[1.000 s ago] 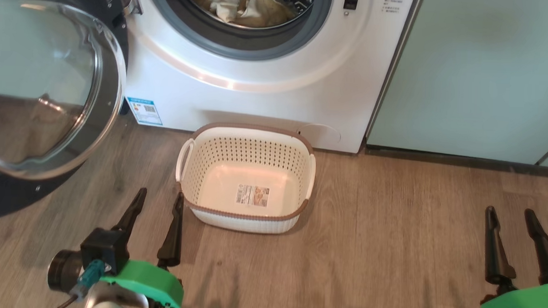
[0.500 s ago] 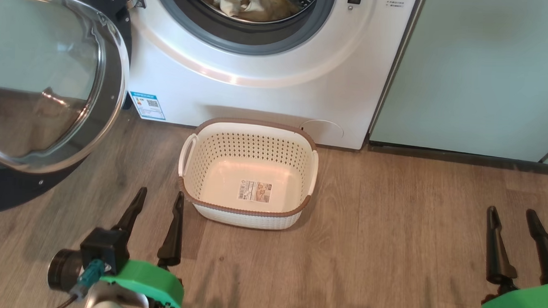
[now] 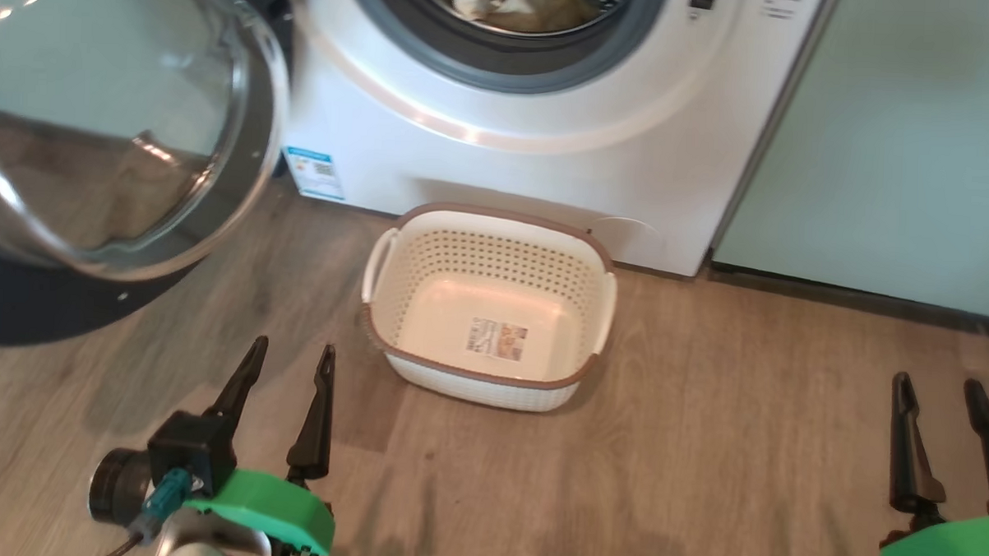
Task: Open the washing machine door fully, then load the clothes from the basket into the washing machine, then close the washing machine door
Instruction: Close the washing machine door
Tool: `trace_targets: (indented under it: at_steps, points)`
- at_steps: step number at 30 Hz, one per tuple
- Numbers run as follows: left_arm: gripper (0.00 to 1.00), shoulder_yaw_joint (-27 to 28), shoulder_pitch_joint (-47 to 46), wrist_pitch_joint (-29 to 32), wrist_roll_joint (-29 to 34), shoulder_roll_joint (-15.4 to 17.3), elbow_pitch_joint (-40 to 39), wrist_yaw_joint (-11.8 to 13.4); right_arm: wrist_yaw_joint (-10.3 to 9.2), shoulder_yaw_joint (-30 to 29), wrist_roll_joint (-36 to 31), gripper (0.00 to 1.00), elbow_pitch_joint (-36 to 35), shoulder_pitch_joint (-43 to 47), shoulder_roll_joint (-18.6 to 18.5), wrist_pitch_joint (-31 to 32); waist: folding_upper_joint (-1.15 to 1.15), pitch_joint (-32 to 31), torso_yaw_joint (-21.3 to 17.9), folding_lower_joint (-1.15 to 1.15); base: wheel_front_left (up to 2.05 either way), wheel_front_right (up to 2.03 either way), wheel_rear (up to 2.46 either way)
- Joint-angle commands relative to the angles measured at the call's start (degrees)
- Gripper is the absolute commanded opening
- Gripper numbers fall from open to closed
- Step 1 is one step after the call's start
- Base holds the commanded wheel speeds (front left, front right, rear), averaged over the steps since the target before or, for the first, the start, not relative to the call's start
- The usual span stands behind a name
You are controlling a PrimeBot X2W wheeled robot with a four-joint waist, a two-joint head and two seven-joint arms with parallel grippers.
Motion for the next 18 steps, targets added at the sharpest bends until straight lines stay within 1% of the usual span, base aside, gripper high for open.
trace_targets:
  at_steps: [1,5,13,18]
  points:
    - [1.0,2.6,-3.2,-0.4,0.5,1.0,-1.4,0.5,-0.16,1.0,-0.6,1.0,-2.1,-1.5,-0.8,-0.4,0.0,0.1,2.4,0.0,0.0,0.0,0.0]
    - [1.0,3.1,-3.0,-0.5,0.3,0.7,-1.1,0.6,-0.16,1.0,-0.7,1.0,-2.3,-1.5,-1.1,-0.1,0.0,0.0,6.0,0.0,0.0,0.0,0.0]
    - [1.0,4.2,-2.3,-0.7,-0.2,0.1,-0.3,0.2,-0.16,1.2,-0.8,1.0,-2.2,-1.0,-1.6,0.5,0.0,-1.3,13.3,0.0,0.0,0.0,0.0]
    - [1.0,5.2,-1.4,-0.8,-0.4,0.0,0.0,0.0,-0.16,1.9,-0.8,1.0,-2.0,-0.8,-1.7,0.9,0.0,-2.0,16.9,0.0,0.0,0.0,0.0]
